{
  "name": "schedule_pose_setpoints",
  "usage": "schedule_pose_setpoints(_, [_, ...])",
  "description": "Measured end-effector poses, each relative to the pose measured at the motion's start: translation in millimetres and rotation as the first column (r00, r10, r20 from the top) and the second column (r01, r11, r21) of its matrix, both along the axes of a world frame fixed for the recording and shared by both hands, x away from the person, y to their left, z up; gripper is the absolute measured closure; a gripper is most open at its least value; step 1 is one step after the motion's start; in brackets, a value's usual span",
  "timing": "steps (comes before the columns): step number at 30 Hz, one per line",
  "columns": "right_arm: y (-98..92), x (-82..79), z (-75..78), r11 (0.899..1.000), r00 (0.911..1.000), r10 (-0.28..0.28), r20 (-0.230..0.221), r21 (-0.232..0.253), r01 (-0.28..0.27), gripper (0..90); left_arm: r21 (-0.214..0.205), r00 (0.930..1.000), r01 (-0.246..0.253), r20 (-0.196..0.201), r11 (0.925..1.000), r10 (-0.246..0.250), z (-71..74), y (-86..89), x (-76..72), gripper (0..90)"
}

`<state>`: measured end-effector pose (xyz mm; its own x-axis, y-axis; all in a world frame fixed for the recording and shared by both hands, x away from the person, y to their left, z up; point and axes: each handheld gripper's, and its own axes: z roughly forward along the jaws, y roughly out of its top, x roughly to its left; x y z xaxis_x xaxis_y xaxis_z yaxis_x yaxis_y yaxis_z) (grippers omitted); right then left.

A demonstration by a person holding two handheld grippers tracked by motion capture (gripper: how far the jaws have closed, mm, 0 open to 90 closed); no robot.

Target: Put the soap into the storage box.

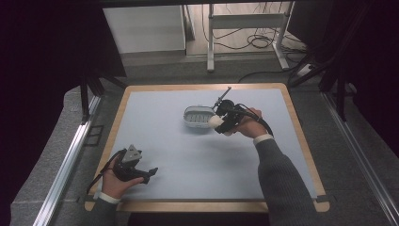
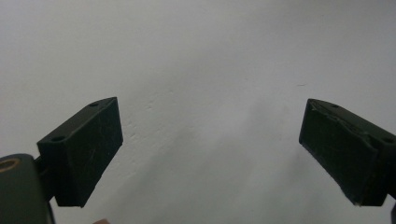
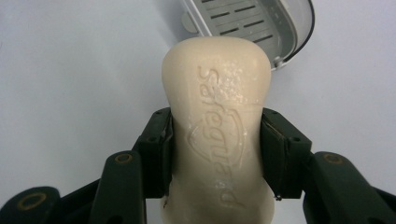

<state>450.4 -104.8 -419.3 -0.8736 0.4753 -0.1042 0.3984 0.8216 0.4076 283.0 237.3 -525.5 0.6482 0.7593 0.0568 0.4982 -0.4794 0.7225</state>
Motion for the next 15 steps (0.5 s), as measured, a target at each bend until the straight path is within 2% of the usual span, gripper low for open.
schedule_pose_setpoints(15, [10.0,17.8,3.3,1.0,1.0,-0.003,0.007,-0.001,0.003,49.0,-0.002,1.0,0.0,0.001,1.0,0.0,-0.4,-0.2,0.1,6.6])
